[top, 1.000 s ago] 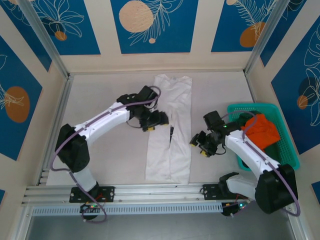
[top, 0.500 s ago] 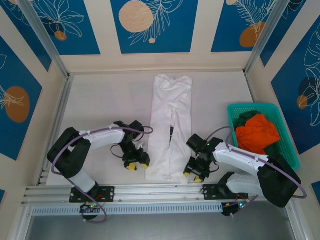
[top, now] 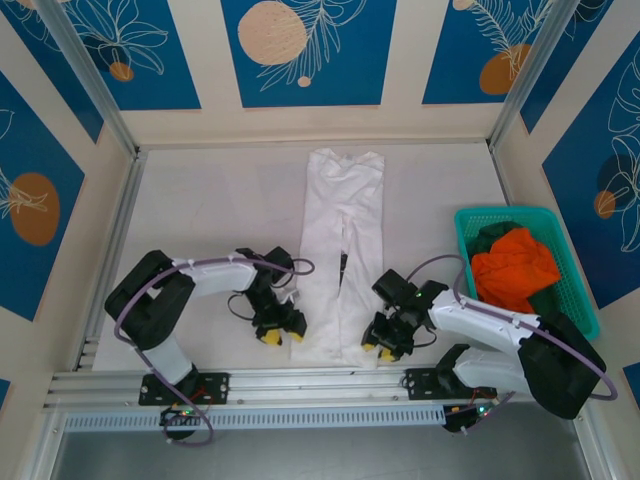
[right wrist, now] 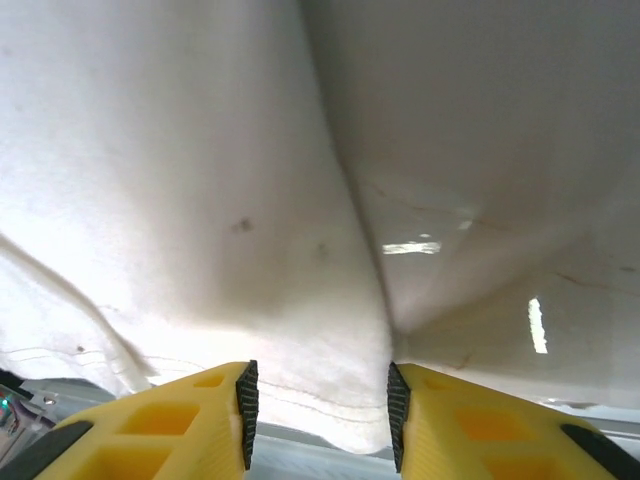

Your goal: Fold and stack the t-shirts

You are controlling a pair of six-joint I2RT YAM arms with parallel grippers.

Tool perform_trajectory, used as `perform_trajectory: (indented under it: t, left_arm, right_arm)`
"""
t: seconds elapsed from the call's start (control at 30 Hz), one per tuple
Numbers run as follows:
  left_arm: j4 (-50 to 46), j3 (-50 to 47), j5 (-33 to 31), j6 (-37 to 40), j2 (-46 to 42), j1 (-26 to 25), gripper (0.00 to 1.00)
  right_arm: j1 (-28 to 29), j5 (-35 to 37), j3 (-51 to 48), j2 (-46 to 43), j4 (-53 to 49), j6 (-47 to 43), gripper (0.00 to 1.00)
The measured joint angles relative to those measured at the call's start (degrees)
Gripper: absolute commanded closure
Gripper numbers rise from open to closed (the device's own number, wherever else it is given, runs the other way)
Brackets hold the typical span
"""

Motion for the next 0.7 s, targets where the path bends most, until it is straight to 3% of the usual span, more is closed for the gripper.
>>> perform_trajectory:
  t: [0.07,0.13,0.27,0.33,0.43,0.53,0.63,0.7]
  left_arm:
    - [-0.09,0.24,0.04,0.07,0.74,-0.74,0.43]
    - [-0.35,0.66,-0.13,0.28,1.27,-0.98,0.53]
    - [-0.72,0.92,-0.74,0.00,2.47,-1.38,0.64]
    - [-1.20,1.03,-1.97,-0.17,2.75,-1.55,0.74]
    - [-2.03,1.33,-3.76,-0.59,2.97,-1.99,0.79]
    - [-2.38,1.68,-4.94,-0.74,2.97,-2.54,0.76]
    - [-2.14,1.86,-4.70,-1.01,2.95,-2.82,0.58]
    - [-1.75,2.16,-4.02,-0.90,2.82,-3.26,0.52]
  right_arm:
    - [0.11,-0.42,0.00,0.96,0.98,-0.13,0.64]
    - [0.22,-0.72,0.02,2.95,1.60,-0.55,0.69]
    - [0.20,-1.36,1.60,6.78,0.74,-1.55,0.89]
    - [-0.28,-1.46,2.16,7.65,-0.07,-2.01,0.92]
    - [-0.94,-1.60,2.27,7.50,-0.59,-2.12,0.94]
    - [-1.51,-1.29,2.27,7.08,-1.29,-2.14,0.96]
    - [-2.19,-0.87,2.27,6.62,-2.10,-2.21,0.94]
    - [-2.54,-0.79,2.27,6.60,-2.47,-2.54,0.91]
